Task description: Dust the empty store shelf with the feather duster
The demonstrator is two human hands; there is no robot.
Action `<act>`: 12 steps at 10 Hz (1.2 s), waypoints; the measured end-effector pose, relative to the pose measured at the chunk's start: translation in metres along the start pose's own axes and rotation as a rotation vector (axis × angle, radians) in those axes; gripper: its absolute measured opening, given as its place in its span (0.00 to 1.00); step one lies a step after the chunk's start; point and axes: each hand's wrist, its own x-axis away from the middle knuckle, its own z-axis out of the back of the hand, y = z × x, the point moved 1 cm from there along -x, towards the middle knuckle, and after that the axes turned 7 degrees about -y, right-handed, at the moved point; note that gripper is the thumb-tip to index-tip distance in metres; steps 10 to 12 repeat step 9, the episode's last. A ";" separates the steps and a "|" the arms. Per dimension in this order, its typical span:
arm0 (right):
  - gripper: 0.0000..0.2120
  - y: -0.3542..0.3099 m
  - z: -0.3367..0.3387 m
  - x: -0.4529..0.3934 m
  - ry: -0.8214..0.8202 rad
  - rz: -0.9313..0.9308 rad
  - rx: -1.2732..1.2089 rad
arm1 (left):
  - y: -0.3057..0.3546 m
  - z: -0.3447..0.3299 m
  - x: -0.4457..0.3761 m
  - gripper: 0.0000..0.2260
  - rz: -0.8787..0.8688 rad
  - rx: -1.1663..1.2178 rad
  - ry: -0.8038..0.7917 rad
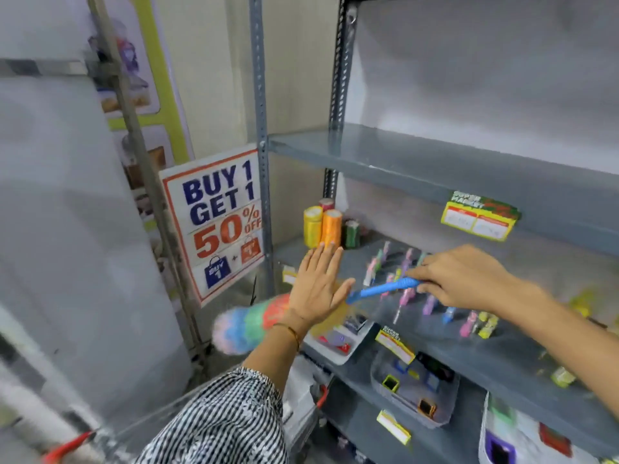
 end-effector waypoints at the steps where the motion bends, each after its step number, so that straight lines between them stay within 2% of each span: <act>1: 0.13 -0.035 -0.014 -0.051 -0.010 0.077 0.004 | -0.034 -0.016 0.036 0.27 0.105 0.003 -0.063; 2: 0.10 -0.087 -0.035 -0.109 -0.053 0.200 0.045 | -0.075 -0.039 0.082 0.27 0.226 0.003 -0.123; 4: 0.14 -0.214 -0.103 -0.214 -0.118 0.463 0.156 | -0.152 -0.093 0.165 0.26 0.438 0.017 -0.234; 5: 0.11 -0.291 -0.146 -0.253 -0.162 0.577 0.168 | -0.187 -0.129 0.212 0.25 0.531 0.044 -0.284; 7: 0.11 -0.400 -0.220 -0.269 -0.284 0.693 0.161 | -0.217 -0.169 0.272 0.24 0.645 0.044 -0.345; 8: 0.13 -0.418 -0.230 -0.259 -0.241 0.743 0.077 | -0.221 -0.175 0.282 0.24 0.663 0.038 -0.354; 9: 0.16 -0.411 -0.227 -0.258 -0.168 0.698 -0.034 | -0.219 -0.170 0.276 0.23 0.682 0.033 -0.356; 12: 0.16 -0.411 -0.227 -0.258 -0.168 0.698 -0.034 | -0.219 -0.170 0.276 0.23 0.682 0.033 -0.356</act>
